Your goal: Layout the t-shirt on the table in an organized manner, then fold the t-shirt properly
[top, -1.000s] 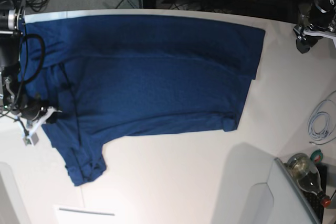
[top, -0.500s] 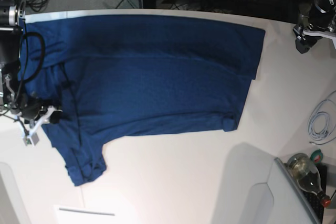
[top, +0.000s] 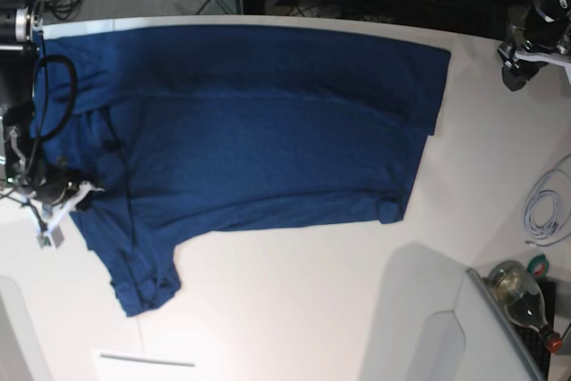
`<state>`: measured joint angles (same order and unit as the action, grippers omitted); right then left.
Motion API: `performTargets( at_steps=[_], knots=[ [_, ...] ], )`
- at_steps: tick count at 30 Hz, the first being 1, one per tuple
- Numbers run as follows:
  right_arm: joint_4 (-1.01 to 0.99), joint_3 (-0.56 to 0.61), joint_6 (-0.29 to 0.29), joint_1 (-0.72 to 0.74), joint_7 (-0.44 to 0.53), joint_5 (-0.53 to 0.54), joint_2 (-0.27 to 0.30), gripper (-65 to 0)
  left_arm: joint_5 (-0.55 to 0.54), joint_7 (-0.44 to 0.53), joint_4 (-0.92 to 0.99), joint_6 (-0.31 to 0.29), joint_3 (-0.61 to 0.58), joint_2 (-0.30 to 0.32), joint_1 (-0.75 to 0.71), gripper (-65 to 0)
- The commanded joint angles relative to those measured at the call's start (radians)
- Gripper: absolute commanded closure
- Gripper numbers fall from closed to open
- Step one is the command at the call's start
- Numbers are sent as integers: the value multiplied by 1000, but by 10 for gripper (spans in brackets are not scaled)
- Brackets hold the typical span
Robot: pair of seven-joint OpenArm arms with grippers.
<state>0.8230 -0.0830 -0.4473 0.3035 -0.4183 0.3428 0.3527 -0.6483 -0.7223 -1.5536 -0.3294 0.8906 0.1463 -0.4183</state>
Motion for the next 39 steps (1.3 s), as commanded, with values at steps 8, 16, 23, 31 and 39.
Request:
performTargets(
  at_steps=[8,16,23,31,39],
  knots=[
    [332,-10,6,-129,-118,20,9,0,-11,16,-14,-4,9,16,-3,-439],
    [566,-5,3,-289,-199,20,-37,0,-11,16,-14,-4,9,16,-3,-439],
    [701,-2,2,-412,-210,20,-77,0,-11,16,-14,-4,6,16,-3,-439],
    [813,1,2,-521,-210,20,-126,0,-11,16,-14,-3,5,17,-1,-439],
    [838,1,-75,-579,-255,20,-179,0,-11,16,-15,-3,5,17,0,-439]
  ],
)
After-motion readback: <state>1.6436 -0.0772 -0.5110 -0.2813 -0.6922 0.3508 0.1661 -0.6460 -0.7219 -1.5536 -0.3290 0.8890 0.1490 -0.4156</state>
